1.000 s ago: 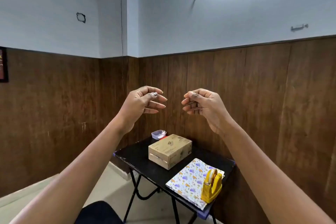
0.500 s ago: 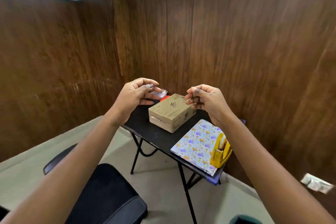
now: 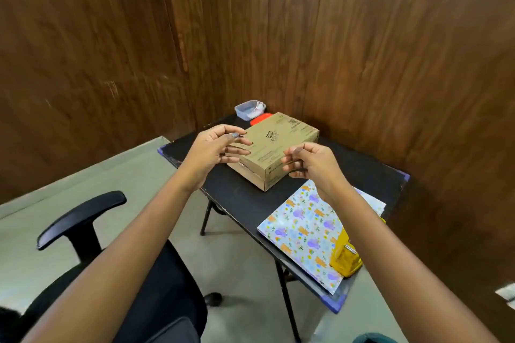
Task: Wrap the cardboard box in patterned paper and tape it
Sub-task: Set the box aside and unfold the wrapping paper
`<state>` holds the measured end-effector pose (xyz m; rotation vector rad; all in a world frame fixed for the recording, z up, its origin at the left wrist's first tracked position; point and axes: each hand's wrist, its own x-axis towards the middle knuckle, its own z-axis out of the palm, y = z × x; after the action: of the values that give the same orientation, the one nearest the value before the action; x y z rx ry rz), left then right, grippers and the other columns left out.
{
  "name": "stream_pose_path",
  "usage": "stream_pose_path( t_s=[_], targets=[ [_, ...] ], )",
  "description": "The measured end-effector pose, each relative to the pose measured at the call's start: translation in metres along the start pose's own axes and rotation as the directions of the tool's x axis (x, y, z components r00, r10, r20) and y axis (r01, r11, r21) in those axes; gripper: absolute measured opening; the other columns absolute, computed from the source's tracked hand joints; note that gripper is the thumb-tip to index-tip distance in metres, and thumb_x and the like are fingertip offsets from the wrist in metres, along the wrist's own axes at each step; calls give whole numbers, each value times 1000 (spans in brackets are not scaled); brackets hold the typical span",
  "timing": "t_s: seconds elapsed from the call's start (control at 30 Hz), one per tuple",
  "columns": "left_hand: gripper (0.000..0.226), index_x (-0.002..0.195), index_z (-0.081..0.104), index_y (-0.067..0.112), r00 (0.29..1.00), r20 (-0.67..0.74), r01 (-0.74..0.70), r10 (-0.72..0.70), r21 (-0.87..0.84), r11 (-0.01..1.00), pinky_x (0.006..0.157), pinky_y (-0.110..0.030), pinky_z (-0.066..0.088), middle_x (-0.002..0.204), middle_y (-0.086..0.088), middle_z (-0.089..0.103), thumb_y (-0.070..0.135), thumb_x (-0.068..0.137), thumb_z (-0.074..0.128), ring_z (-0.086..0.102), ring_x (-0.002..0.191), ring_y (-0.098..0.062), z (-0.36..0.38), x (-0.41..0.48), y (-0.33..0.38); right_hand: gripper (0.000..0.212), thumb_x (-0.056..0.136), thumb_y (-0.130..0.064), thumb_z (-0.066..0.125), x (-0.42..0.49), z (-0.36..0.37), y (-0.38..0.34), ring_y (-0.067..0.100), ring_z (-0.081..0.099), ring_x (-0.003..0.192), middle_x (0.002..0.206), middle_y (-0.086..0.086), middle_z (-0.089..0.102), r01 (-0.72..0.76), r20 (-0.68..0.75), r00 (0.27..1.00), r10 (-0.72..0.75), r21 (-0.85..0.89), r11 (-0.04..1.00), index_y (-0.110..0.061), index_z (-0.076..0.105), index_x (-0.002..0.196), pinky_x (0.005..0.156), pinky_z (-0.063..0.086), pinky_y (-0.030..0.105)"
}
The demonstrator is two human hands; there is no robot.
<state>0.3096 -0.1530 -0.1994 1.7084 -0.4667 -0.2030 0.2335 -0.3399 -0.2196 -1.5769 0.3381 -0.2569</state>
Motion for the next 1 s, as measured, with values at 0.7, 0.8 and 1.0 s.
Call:
stream_pose_path(
  t_s=[0.7, 0.8, 1.0],
  targets=[
    [22, 108, 63, 8, 967, 124, 216, -224, 77, 973, 74, -29, 53, 97, -5, 72, 18, 98, 46, 70, 84, -19, 0, 238, -109, 23, 95, -7, 47, 202, -12, 77, 10, 57, 52, 68, 4, 64, -244, -94, 963, 251, 78, 966, -9, 60, 77, 55, 45, 22],
    [22, 109, 62, 6, 947, 201, 237, -250, 85, 968, 71, -26, 53, 98, -6, 72, 16, 98, 46, 70, 83, -19, 0, 270, -123, 23, 95, -7, 47, 226, -5, 79, 9, 57, 50, 68, 3, 64, -263, -132, 952, 275, 99, 960, -10, 59, 76, 57, 44, 23],
    [19, 104, 62, 10, 917, 270, 290, -294, 53, 955, 67, -22, 52, 97, -5, 71, 16, 98, 45, 70, 77, -11, 8, 286, -146, 24, 96, -8, 47, 238, -7, 88, 11, 58, 53, 70, 4, 65, -288, -172, 938, 301, 94, 953, -10, 60, 76, 57, 45, 22]
  ],
)
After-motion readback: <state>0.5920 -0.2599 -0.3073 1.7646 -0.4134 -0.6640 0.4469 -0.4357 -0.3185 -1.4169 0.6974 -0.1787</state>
